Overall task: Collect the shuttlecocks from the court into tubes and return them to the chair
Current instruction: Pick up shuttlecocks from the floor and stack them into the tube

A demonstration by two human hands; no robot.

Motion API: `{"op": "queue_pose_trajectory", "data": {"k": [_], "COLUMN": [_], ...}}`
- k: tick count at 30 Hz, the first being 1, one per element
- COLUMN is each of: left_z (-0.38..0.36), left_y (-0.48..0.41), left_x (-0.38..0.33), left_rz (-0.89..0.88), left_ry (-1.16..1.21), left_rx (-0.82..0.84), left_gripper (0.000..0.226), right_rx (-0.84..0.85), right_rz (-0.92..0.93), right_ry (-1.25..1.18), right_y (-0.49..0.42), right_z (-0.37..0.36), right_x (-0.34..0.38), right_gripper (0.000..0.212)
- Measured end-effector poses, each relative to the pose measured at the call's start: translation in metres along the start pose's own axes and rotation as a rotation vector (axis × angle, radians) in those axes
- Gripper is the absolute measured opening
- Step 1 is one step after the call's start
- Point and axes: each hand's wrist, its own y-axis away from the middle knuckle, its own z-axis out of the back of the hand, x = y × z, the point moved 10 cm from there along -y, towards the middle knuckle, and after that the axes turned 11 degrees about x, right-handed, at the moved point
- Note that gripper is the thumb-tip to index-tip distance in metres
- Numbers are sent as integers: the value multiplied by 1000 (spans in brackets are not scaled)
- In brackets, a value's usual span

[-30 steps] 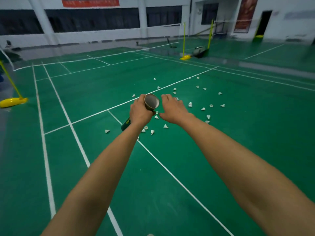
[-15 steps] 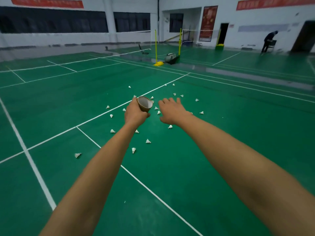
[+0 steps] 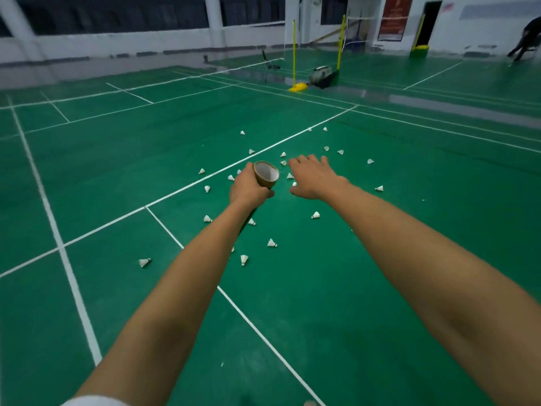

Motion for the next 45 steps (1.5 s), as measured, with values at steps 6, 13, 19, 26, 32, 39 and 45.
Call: {"op": "queue_pose_trajectory", "data": {"k": [6,13,19,26,32,39,45], "left_z": [12,56,113,215,319,419,487], "left_y": [-70,-119,-154,-210,-247,-260,-299], "left_x": [50,125,200,302,385,491,573], "left_rz": [147,298,366,399,425,507,558], "left_ry": [-130,-136,-132,-112,-147,-124,-121], "left_rx": [-17,-105,-157,-207,-215,-278,-305], "left_gripper": [66,68,66,65,64,67,65], "right_rx": [89,107,91,55,16,-18,30], "right_rz": [50,264,372,454,497,587,611], "right_ry": [-122,-119,-88,-28,6,87,63], "right_y": [-112,-195,-262,-361,-444,-519,-606], "right_z": [-15,-29,-12,21,58,74,77], "right_x": [-7,94,183,313,431,542,620], "right_gripper": [66,65,62,64,65,68,72]}}
